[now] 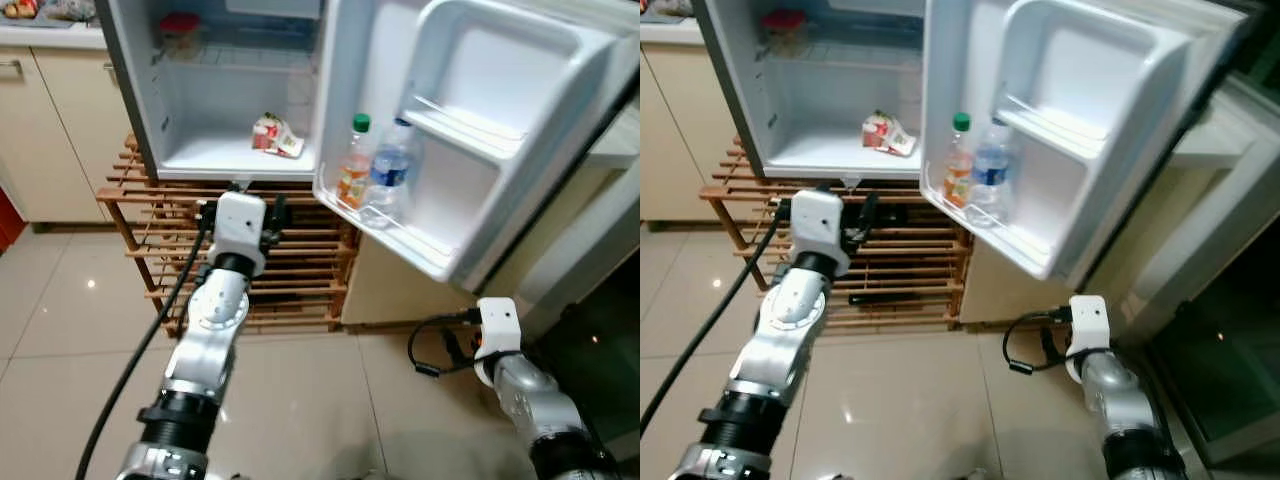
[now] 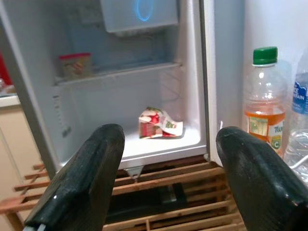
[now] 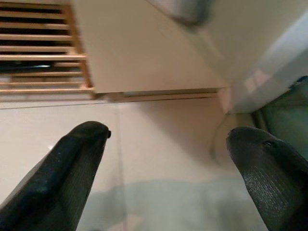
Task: Restocking fridge
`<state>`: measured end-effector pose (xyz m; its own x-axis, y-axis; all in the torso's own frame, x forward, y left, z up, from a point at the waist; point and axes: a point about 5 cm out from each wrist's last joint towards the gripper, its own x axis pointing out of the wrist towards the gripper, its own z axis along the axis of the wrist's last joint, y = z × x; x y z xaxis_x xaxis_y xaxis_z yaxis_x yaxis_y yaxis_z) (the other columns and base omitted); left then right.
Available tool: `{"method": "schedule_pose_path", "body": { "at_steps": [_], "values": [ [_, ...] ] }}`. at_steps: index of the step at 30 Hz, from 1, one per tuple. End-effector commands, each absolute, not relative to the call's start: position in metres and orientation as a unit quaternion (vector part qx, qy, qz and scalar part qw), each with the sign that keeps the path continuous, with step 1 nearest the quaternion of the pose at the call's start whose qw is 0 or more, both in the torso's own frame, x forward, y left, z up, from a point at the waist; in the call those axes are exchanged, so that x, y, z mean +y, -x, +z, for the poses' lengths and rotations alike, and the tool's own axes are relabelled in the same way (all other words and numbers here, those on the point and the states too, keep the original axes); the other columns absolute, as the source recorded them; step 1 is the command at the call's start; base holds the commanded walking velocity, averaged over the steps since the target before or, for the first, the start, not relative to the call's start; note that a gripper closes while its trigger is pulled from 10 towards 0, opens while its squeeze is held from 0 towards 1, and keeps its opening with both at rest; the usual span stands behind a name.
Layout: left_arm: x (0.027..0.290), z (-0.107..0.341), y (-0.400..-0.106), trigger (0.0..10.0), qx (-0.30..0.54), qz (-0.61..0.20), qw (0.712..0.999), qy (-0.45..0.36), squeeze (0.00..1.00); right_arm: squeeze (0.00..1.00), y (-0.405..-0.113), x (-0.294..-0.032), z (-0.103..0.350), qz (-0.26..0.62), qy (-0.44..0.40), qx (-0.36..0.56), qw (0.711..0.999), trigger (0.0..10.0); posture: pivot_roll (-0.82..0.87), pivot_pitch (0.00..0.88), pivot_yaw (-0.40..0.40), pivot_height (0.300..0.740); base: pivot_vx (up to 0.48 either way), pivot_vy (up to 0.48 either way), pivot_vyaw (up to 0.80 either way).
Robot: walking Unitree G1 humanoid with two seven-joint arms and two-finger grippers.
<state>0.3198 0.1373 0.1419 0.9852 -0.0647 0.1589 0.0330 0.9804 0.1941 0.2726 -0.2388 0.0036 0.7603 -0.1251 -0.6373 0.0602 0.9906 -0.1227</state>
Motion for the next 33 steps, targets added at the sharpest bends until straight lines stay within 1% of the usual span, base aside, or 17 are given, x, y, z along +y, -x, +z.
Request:
{"method": "schedule_pose_path", "body": {
  "at_steps": [1, 3, 5, 7, 10, 13, 14, 16, 20, 21, 22, 24, 26, 28, 30, 31, 33],
  "values": [
    [0.134, 0.138, -0.323, 10.0, -0.068, -0.03, 0.992, -0.105, 0.0, 0.0, -0.277, -0.258, 0.009, -0.097, 0.071, 0.348, 0.93, 10.0, -0.05, 0.0, -0.023, 0.731, 0.0, 0.0, 0.0],
    [0.135, 0.123, -0.325, 10.0, -0.022, -0.038, 0.988, -0.151, 0.0, 0.0, -0.29, -0.271, 0.023, -0.138, 0.111, 0.326, 0.928, 10.0, -0.04, 0.0, -0.023, 0.731, 0.0, 0.0, 0.0],
    [0.134, 0.098, -0.325, 10.0, 0.061, -0.074, 0.979, -0.178, 0.0, 0.0, -0.304, -0.282, 0.042, -0.174, 0.136, 0.294, 0.93, 10.0, -0.04, 0.0, -0.024, 0.731, 0.0, 0.0, 0.0],
    [0.137, 0.08, -0.323, 10.0, 0.12, -0.075, 0.974, -0.175, 0.0, 0.0, -0.319, -0.29, 0.064, -0.205, 0.155, 0.256, 0.932, 10.0, -0.05, 0.0, -0.022, 0.731, 0.0, 0.0, 0.0],
    [0.139, 0.071, -0.324, 10.0, 0.143, -0.073, 0.971, -0.176, 0.0, 0.0, -0.341, -0.296, 0.1, -0.239, 0.176, 0.193, 0.935, 10.0, -0.05, 0.0, -0.024, 0.731, 0.0, 0.0, 0.0],
    [0.136, 0.068, -0.325, 10.0, 0.155, -0.082, 0.968, -0.178, 0.0, 0.0, -0.352, -0.294, 0.118, -0.249, 0.173, 0.165, 0.939, 10.0, -0.05, 0.0, -0.026, 0.731, 0.0, 0.0, 0.0],
    [0.132, 0.067, -0.326, 10.0, 0.155, -0.098, 0.965, -0.185, 0.0, 0.0, -0.367, -0.286, 0.14, -0.245, 0.156, 0.126, 0.949, 10.0, -0.04, 0.0, -0.027, 0.731, 0.0, 0.0, 0.0],
    [0.129, 0.068, -0.327, 10.0, 0.151, -0.106, 0.963, -0.195, 0.0, 0.0, -0.378, -0.275, 0.157, -0.233, 0.135, 0.094, 0.958, 10.0, -0.04, 0.0, -0.029, 0.731, 0.0, 0.0, 0.0],
    [0.127, 0.068, -0.328, 10.0, 0.148, -0.111, 0.961, -0.204, 0.0, 0.0, -0.39, -0.259, 0.172, -0.207, 0.103, 0.068, 0.971, 10.0, -0.03, 0.0, -0.032, 0.731, 0.0, 0.0, 0.0],
    [0.125, 0.067, -0.327, 10.0, 0.148, -0.117, 0.96, -0.208, 0.0, 0.0, -0.395, -0.245, 0.174, -0.173, 0.074, 0.062, 0.98, 10.0, -0.02, 0.0, -0.035, 0.731, 0.0, 0.0, 0.0],
    [0.125, 0.067, -0.327, 10.0, 0.148, -0.117, 0.96, -0.208, 0.0, 0.0, -0.395, -0.245, 0.174, -0.173, 0.074, 0.062, 0.98, 10.0, -0.02, 0.0, -0.035, 0.731, 0.0, 0.0, 0.0],
    [0.124, 0.061, -0.323, 10.0, 0.157, -0.133, 0.952, -0.226, 0.0, 0.0, -0.401, -0.221, 0.175, -0.105, 0.042, 0.051, 0.992, 10.0, -0.02, 0.0, -0.037, 0.731, 0.0, 0.0, 0.0],
    [0.128, 0.045, -0.316, 10.0, 0.199, -0.153, 0.929, -0.273, 0.0, 0.0, -0.403, -0.207, 0.173, -0.062, 0.021, 0.049, 0.997, 10.0, -0.02, 0.0, -0.037, 0.731, 0.0, 0.0, 0.0],
    [0.136, 0.006, -0.292, 10.0, 0.289, -0.215, 0.88, -0.309, 0.0, 0.0, -0.404, -0.186, 0.171, 0.006, -0.012, 0.04, 0.999, 10.0, -0.03, 0.0, -0.033, 0.731, 0.0, 0.0, 0.0],
    [0.144, -0.017, -0.272, 10.0, 0.341, -0.249, 0.846, -0.325, 0.0, 0.0, -0.403, -0.168, 0.169, 0.064, -0.03, 0.033, 0.997, 10.0, -0.04, 0.0, -0.029, 0.731, 0.0, 0.0, 0.0],
    [0.144, -0.017, -0.272, 10.0, 0.341, -0.249, 0.846, -0.325, 0.0, 0.0, -0.403, -0.168, 0.169, 0.064, -0.03, 0.033, 0.997, 10.0, -0.04, 0.0, -0.029, 0.731, 0.0, 0.0, 0.0],
    [0.158, -0.036, -0.253, 10.0, 0.379, -0.267, 0.81, -0.36, 0.0, 0.0, -0.395, -0.134, 0.166, 0.182, -0.052, 0.02, 0.982, 10.0, -0.05, 0.0, -0.027, 0.731, 0.0, 0.0, 0.0]
  ]
}}
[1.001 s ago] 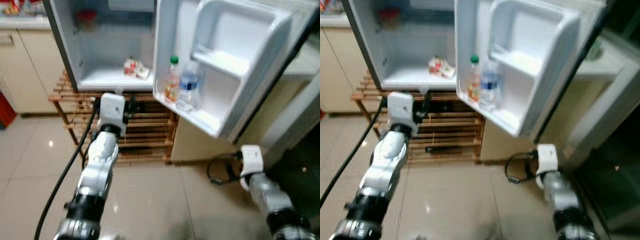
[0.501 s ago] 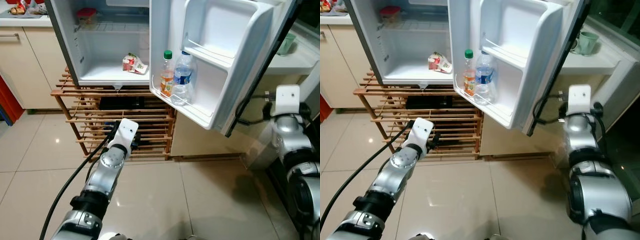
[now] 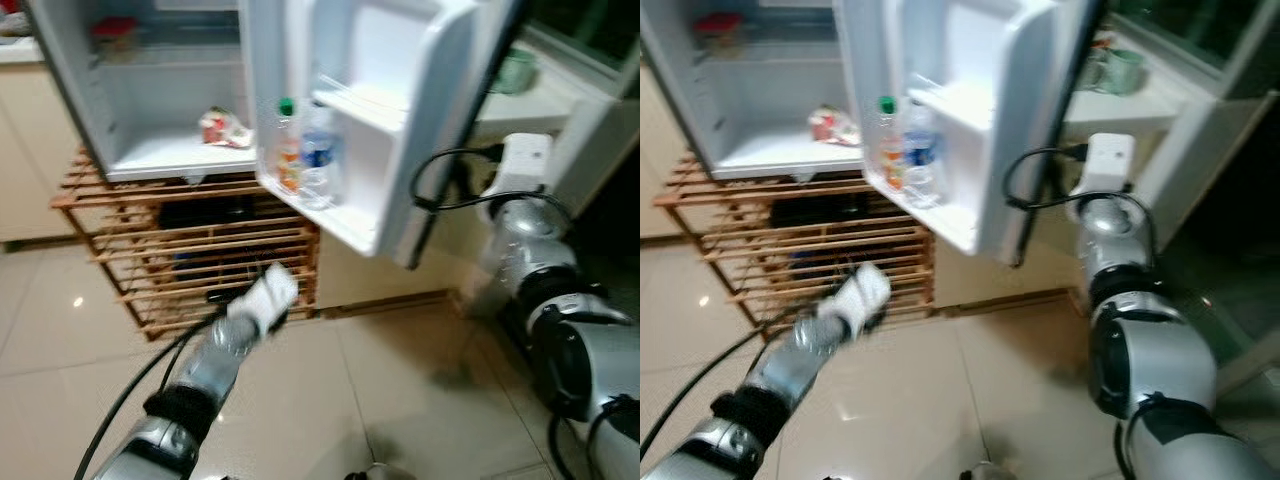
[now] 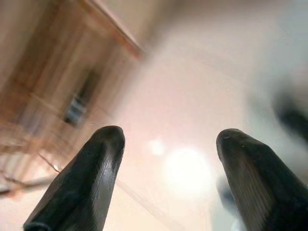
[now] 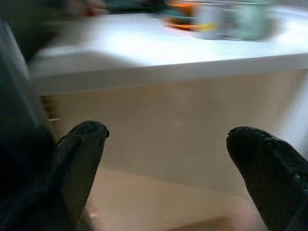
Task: Restocking fridge
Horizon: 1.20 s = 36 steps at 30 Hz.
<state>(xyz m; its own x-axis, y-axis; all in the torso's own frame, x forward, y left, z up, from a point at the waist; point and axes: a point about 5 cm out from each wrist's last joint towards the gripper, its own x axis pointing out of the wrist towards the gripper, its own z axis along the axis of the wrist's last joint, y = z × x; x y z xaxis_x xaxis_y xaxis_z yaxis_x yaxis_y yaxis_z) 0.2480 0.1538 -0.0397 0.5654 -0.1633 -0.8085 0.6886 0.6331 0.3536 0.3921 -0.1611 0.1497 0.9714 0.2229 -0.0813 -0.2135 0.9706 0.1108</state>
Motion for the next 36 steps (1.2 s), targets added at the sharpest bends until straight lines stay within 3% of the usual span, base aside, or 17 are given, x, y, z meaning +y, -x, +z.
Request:
{"method": "schedule_pose_path", "body": {
  "at_steps": [1, 3, 4, 6, 7, 8, 9, 10, 11, 15, 18, 19, 22, 28, 36],
  "values": [
    [0.164, -0.042, -0.245, 10.0, 0.395, -0.275, 0.796, -0.369, 0.0, 0.0, -0.383, -0.111, 0.166, 0.269, -0.066, 0.019, 0.961, 10.0, -0.07, 0.0, -0.029, 0.731, 0.0, 0.0, 0.0],
    [0.168, -0.048, -0.237, 10.0, 0.41, -0.293, 0.777, -0.377, 0.0, 0.0, -0.343, -0.068, 0.173, 0.428, -0.097, 0.007, 0.899, 10.0, -0.08, 0.0, -0.023, 0.731, 0.0, 0.0, 0.0],
    [0.168, -0.048, -0.237, 10.0, 0.41, -0.293, 0.777, -0.377, 0.0, 0.0, -0.343, -0.068, 0.173, 0.428, -0.097, 0.007, 0.899, 10.0, -0.08, 0.0, -0.023, 0.731, 0.0, 0.0, 0.0],
    [0.155, -0.045, -0.241, 10.0, 0.397, -0.311, 0.786, -0.357, 0.0, 0.0, -0.303, -0.037, 0.187, 0.54, -0.122, -0.013, 0.833, 10.0, -0.08, 0.0, -0.024, 0.731, 0.0, 0.0, 0.0],
    [0.142, -0.039, -0.25, 10.0, 0.374, -0.312, 0.806, -0.335, 0.0, 0.0, -0.304, -0.034, 0.19, 0.534, -0.146, -0.017, 0.833, 10.0, -0.08, 0.0, -0.023, 0.731, 0.0, 0.0, 0.0],
    [0.142, -0.039, -0.25, 10.0, 0.374, -0.312, 0.806, -0.335, 0.0, 0.0, -0.304, -0.034, 0.19, 0.534, -0.146, -0.017, 0.833, 10.0, -0.08, 0.0, -0.023, 0.731, 0.0, 0.0, 0.0],
    [0.13, -0.032, -0.258, 10.0, 0.351, -0.312, 0.826, -0.313, 0.0, 0.0, -0.31, -0.036, 0.188, 0.515, -0.167, -0.013, 0.841, 10.0, -0.08, 0.0, -0.025, 0.731, 0.0, 0.0, 0.0],
    [0.13, -0.032, -0.258, 10.0, 0.351, -0.312, 0.826, -0.313, 0.0, 0.0, -0.31, -0.036, 0.188, 0.515, -0.167, -0.013, 0.841, 10.0, -0.08, 0.0, -0.025, 0.731, 0.0, 0.0, 0.0],
    [0.115, -0.017, -0.273, 10.0, 0.304, -0.307, 0.858, -0.279, 0.0, 0.0, -0.324, -0.05, 0.178, 0.458, -0.183, 0.003, 0.87, 10.0, -0.07, 0.0, -0.029, 0.731, 0.0, 0.0, 0.0],
    [0.097, 0.017, -0.297, 10.0, 0.204, -0.294, 0.909, -0.216, 0.0, 0.0, -0.34, -0.097, 0.157, 0.314, -0.173, 0.04, 0.933, 10.0, -0.06, 0.0, -0.034, 0.731, 0.0, 0.0, 0.0],
    [0.092, 0.045, -0.312, 10.0, 0.133, -0.262, 0.939, -0.179, 0.0, 0.0, -0.347, -0.131, 0.141, 0.204, -0.154, 0.068, 0.964, 10.0, -0.06, 0.0, -0.034, 0.731, 0.0, 0.0, 0.0],
    [0.092, 0.045, -0.312, 10.0, 0.133, -0.262, 0.939, -0.179, 0.0, 0.0, -0.347, -0.131, 0.141, 0.204, -0.154, 0.068, 0.964, 10.0, -0.06, 0.0, -0.034, 0.731, 0.0, 0.0, 0.0],
    [0.095, 0.09, -0.33, 10.0, 0.027, -0.184, 0.978, -0.095, 0.0, 0.0, -0.347, -0.173, 0.124, 0.069, -0.077, 0.07, 0.992, 10.0, -0.06, 0.0, -0.031, 0.731, 0.0, 0.0, 0.0],
    [0.108, 0.125, -0.333, 10.0, -0.073, -0.137, 0.986, -0.056, 0.0, 0.0, -0.339, -0.191, 0.116, -0.002, 0.009, 0.031, 0.999, 10.0, -0.08, 0.0, -0.014, 0.731, 0.0, 0.0, 0.0],
    [0.13, 0.15, -0.324, 10.0, -0.109, -0.073, 0.991, -0.025, 0.0, 0.0, -0.331, -0.196, 0.102, -0.029, 0.008, 0.023, 0.999, 10.0, -0.04, 0.0, -0.037, 0.731, 0.0, 0.0, 0.0]
  ]
}}
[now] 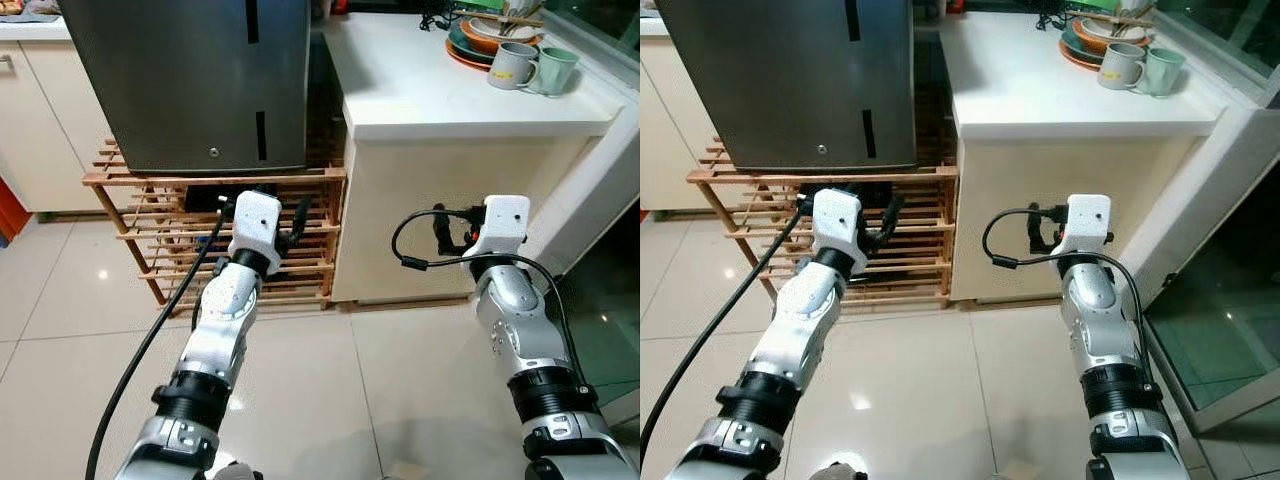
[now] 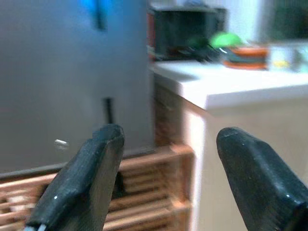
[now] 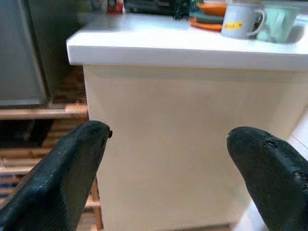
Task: Restocking fridge
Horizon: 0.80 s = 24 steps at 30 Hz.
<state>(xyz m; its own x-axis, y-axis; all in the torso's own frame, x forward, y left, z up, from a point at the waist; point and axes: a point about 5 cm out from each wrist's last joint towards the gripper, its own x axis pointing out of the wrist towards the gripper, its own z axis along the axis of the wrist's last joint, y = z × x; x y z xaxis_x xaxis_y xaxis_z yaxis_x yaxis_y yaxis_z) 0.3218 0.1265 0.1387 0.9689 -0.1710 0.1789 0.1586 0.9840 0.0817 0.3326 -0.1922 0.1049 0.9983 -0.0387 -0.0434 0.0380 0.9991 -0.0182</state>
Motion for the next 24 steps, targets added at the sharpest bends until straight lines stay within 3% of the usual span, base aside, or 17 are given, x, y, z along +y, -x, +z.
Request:
{"method": "schedule_pose_path", "body": {
  "at_steps": [1, 17, 24],
  "values": [
    [0.133, 0.159, -0.323, 10.0, -0.125, -0.06, 0.989, -0.041, 0.0, 0.0, -0.33, -0.195, 0.101, -0.028, 0.011, 0.022, 0.999, 10.0, -0.04, 0.0, -0.042, 0.731, 0.292, 0.0, 0.0],
    [0.133, 0.171, -0.328, 10.0, -0.108, -0.037, 0.992, -0.05, 0.0, 0.0, -0.33, -0.192, 0.098, -0.022, 0.013, 0.007, 1.0, 10.0, -0.03, 0.0, -0.043, 0.731, 0.46, 0.0, 0.0],
    [0.127, 0.163, -0.331, 10.0, -0.079, -0.048, 0.991, -0.099, 0.0, 0.0, -0.331, -0.188, 0.09, -0.008, 0.017, 0.03, 0.999, 10.0, -0.02, 0.0, -0.058, 0.731, 0.0, 0.0, -0.51]
  ]
}}
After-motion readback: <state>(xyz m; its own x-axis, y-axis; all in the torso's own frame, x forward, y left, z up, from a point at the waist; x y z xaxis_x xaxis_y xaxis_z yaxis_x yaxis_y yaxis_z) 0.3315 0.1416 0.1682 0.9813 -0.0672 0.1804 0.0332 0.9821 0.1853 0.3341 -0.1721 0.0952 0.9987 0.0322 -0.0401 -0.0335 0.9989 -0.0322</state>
